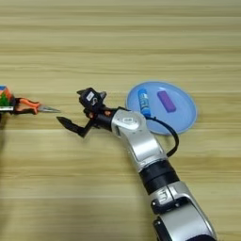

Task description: Move the objects on the table

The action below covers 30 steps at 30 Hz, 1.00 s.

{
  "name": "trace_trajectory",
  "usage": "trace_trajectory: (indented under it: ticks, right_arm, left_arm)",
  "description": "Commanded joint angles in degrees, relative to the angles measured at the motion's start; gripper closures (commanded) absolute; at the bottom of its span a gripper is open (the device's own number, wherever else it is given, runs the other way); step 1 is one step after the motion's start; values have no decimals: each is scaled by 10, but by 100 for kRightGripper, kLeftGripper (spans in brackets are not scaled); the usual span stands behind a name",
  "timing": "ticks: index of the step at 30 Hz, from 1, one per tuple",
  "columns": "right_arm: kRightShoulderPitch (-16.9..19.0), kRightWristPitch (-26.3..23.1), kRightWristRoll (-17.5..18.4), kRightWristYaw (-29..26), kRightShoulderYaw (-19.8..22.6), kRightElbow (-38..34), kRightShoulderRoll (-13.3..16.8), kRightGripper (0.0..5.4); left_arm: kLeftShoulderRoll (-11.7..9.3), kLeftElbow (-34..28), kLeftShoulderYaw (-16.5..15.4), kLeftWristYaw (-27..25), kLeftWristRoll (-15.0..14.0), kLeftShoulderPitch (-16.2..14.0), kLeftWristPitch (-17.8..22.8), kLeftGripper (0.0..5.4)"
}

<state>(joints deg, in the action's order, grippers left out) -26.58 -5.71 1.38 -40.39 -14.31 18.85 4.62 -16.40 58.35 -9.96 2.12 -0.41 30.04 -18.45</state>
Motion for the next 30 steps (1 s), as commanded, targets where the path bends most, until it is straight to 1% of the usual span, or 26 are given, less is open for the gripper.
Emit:
trace_trajectory:
  ticks: [1,7,17,21,24,27,30]
  right_arm:
    - [2,-4,4,3,-3,0,0,0]
    - [4,-3,4,4,-3,1,-1,0]
    - [6,-3,4,5,-2,-1,-1,0]
    - [7,-2,5,6,-1,-4,0,0]
    - [10,0,5,14,6,-10,3,0]
    - [15,2,4,23,10,-20,7,0]
    - [24,1,8,32,19,-41,13,0]
  left_arm:
    - [-3,9,-1,-3,-1,11,-7,64]
    - [-2,7,-1,-3,-2,10,-9,128]
    - [-2,-1,1,-2,0,6,-12,204]
    - [-1,-5,1,-1,0,4,-13,209]
    - [-1,-20,0,0,0,0,-13,209]
    - [0,-44,1,2,0,-7,-11,209]
    - [-1,-89,1,5,1,-20,-4,209]
